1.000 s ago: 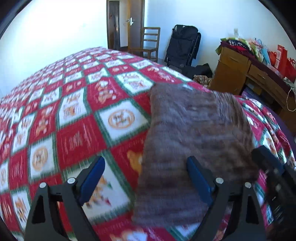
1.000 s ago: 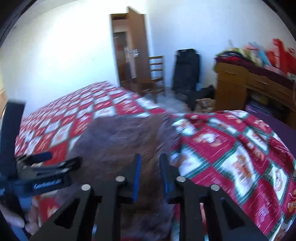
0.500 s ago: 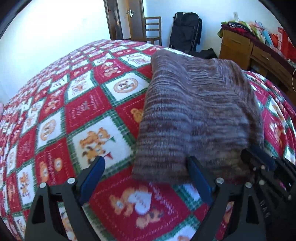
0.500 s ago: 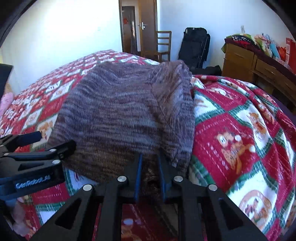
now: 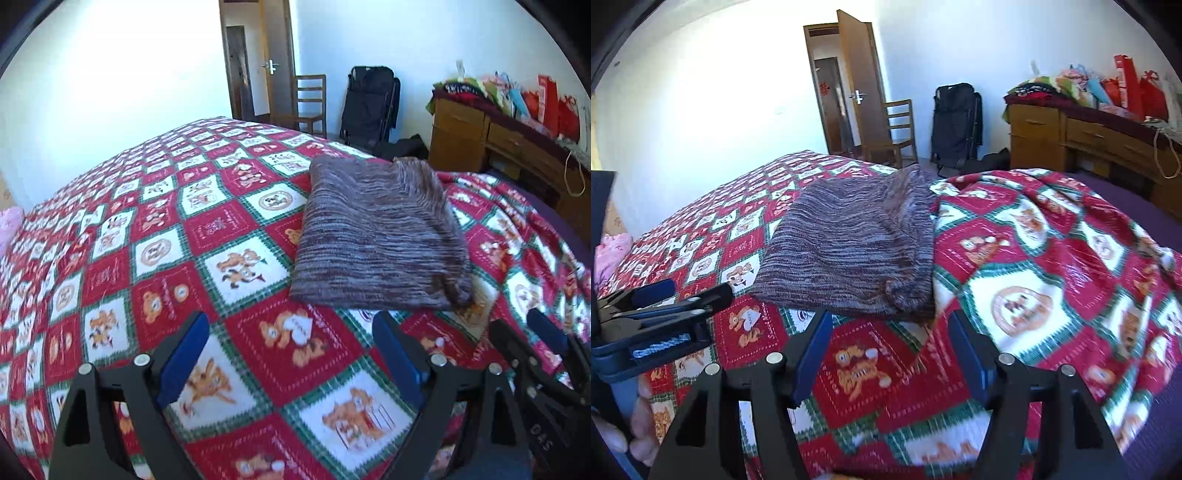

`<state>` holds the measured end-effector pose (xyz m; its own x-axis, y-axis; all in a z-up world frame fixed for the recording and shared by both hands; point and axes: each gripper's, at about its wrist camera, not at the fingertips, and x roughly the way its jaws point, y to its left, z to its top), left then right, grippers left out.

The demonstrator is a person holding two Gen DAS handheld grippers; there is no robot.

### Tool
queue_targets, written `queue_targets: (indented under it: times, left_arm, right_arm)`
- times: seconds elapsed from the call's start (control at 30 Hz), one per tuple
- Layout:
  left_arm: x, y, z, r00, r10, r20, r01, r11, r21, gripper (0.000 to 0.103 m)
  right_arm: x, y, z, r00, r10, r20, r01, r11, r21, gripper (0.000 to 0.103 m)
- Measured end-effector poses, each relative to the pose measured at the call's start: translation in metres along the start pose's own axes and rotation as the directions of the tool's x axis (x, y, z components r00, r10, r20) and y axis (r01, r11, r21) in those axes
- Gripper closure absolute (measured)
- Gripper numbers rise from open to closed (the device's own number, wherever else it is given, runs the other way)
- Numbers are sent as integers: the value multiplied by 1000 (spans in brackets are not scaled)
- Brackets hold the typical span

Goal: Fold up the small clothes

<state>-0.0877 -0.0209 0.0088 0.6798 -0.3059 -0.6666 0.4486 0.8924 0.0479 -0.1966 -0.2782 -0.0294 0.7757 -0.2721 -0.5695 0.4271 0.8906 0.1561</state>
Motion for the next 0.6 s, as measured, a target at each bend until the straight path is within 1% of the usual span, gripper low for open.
queue_targets:
  times: [0.07,0.13,0.2,0.3,0.4,0.43,0.5,0.6]
  left_arm:
    - [-7,-2,-4,1000,1,5,-1,1000,-1,10]
    - [-17,-4,-7,1000,11,27,-12,1000,15,10]
    - [-29,-5,-10,998,26,54,-27,999,20,10]
    - [-44,1,-12,997,16,77,-15,1000,-12,6]
    - [-62,6,-12,992,23,122,-17,999,-51,5]
    - [-67,7,-12,990,29,137,-21,998,-60,4]
    - [-76,8,-13,986,52,159,-39,996,-80,0]
    - [-85,6,-15,978,105,181,-89,992,-95,0]
  right_arm:
    - [-7,2,1,1000,6,7,-6,1000,4,37]
    - [-16,6,2,1000,-20,24,20,1000,-1,37]
    - [-23,11,6,999,-23,39,24,1000,-16,37]
    - [-37,19,13,996,-26,85,31,998,-57,37]
    - [-53,20,18,993,-14,118,21,998,-61,37]
    - [-58,21,19,991,-13,132,21,998,-59,37]
    - [-68,20,20,986,-11,165,21,998,-58,36]
    - [-85,17,22,975,-12,222,26,998,-59,36]
